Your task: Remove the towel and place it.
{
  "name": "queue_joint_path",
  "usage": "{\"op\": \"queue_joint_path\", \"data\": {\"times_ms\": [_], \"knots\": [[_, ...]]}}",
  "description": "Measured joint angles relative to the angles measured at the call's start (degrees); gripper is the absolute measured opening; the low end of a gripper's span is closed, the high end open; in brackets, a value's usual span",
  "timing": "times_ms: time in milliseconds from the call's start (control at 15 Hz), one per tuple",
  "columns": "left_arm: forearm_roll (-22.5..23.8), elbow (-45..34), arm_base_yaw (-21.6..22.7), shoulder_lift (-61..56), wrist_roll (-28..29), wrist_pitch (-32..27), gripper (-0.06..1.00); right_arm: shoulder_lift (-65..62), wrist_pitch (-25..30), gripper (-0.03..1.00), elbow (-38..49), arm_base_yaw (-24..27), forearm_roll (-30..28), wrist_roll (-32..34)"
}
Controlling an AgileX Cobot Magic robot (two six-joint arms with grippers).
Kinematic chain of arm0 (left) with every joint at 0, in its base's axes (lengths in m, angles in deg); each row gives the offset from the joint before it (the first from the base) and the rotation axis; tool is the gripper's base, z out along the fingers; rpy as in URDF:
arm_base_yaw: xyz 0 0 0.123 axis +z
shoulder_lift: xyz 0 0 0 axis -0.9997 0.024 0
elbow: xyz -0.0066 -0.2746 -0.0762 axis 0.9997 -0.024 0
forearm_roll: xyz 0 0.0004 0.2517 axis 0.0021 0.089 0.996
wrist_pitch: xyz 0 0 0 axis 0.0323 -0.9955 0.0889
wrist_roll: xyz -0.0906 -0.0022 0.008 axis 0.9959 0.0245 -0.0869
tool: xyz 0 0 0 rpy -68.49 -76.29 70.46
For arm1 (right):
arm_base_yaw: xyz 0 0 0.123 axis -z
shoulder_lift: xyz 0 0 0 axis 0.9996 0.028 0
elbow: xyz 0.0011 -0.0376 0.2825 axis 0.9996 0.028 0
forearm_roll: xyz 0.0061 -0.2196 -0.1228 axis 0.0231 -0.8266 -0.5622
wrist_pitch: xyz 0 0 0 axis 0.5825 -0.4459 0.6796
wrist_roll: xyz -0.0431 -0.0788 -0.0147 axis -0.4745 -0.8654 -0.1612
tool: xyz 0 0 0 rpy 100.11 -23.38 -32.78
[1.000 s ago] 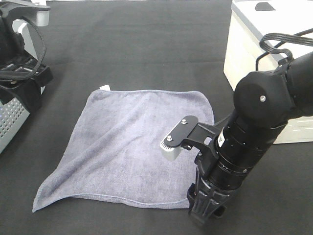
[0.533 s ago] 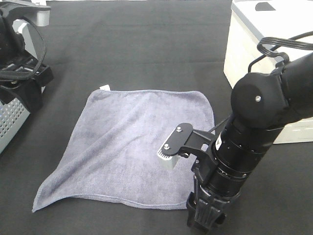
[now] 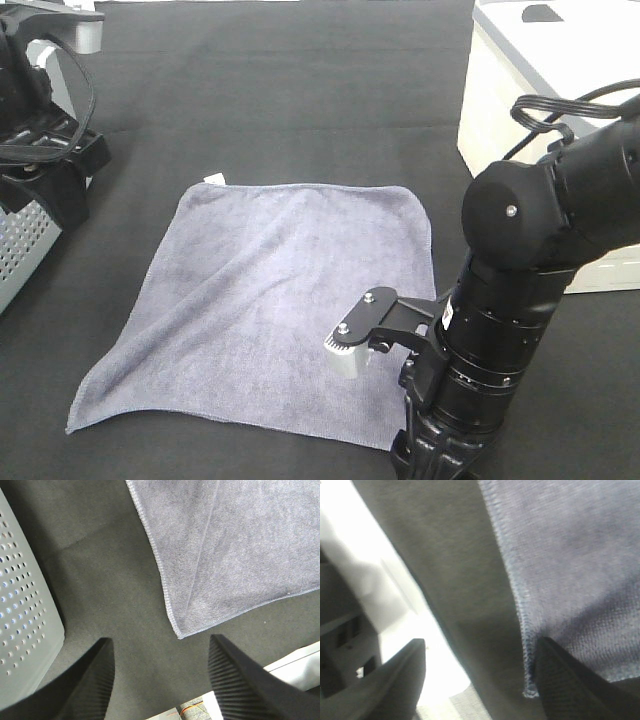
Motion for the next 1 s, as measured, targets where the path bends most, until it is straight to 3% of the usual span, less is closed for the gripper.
{"op": "queue_joint_path", "data": {"times_ms": [267,467,733,1000], "knots": [[0.0,0.0,0.0,0.0,0.0,0.0,0.54,0.0,1.5,0.62,0.0,0.0,2.3,-1.5],[-0.7,0.0,0.0,0.0,0.0,0.0,0.54,-0.5,-6.4,0.62,0.0,0.0,3.6,-2.0],[-1.0,0.0,0.0,0.0,0.0,0.0,0.54,-1.4,-7.4,0.62,0.0,0.0,3.7,-2.5],[-1.1,0.0,0.0,0.0,0.0,0.0,0.54,-10.3,-7.0,0.62,0.1,0.0,3.4,-1.8]]}}
